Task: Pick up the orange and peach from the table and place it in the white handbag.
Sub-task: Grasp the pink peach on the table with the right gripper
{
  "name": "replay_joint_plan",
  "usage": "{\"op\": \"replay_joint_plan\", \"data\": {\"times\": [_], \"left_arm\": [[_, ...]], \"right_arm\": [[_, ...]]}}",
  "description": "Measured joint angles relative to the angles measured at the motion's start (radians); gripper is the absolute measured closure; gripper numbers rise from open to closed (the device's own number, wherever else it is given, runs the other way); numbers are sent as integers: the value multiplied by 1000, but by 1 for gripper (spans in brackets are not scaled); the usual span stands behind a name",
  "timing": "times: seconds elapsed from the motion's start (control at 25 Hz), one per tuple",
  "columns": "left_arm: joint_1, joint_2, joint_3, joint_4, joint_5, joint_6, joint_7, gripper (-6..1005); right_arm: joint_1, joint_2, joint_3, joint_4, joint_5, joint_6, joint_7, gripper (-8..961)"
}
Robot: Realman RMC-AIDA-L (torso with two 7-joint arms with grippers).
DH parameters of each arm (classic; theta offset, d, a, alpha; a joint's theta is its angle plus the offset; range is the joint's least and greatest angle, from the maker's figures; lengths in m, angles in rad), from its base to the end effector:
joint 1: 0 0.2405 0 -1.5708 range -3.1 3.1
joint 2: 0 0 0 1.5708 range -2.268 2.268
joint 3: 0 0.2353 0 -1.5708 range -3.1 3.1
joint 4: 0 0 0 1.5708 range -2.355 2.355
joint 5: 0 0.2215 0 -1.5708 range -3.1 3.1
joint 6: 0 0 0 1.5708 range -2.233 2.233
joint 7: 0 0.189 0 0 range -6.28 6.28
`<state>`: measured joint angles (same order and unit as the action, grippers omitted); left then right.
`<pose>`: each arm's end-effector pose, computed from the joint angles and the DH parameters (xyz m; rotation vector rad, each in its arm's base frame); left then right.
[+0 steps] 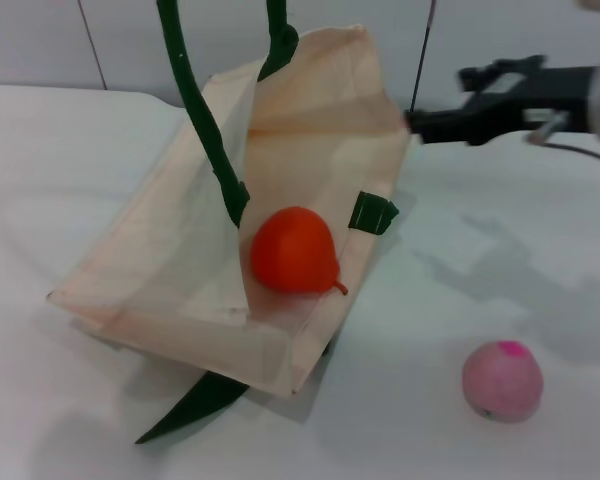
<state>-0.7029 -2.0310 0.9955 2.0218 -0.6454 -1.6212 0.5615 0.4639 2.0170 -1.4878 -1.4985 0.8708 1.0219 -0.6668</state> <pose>-0.0264 0.3854 0.1564 -2.2272 -0.3910 -0.1642 0.1110 0.4144 -0.0033 -2.4442 0.5928 0.1977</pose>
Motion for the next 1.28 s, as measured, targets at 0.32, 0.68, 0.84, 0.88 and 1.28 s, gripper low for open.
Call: {"op": "replay_joint_plan", "data": {"times": [0.32,0.68,0.84,0.88,1.28], "left_arm": [[14,0,-3,1,18,1,0,871],[26,0,-3,3,41,3,0,871],[26,0,-2,3,49,3,0,871],[24,0,-1,3,57,3,0,871],[10,4,6,3,68,3,-3,875]], "right_arm": [[-60,4,29,-78,-170,115,84,90],[-95,5,29,-90,-209,256,132,91],[-83,5,36,-91,-213,376,151,91],[-79,5,37,-91,-214,402,158,91],[-53,4,64,-36,-246,539,170,92]]}}
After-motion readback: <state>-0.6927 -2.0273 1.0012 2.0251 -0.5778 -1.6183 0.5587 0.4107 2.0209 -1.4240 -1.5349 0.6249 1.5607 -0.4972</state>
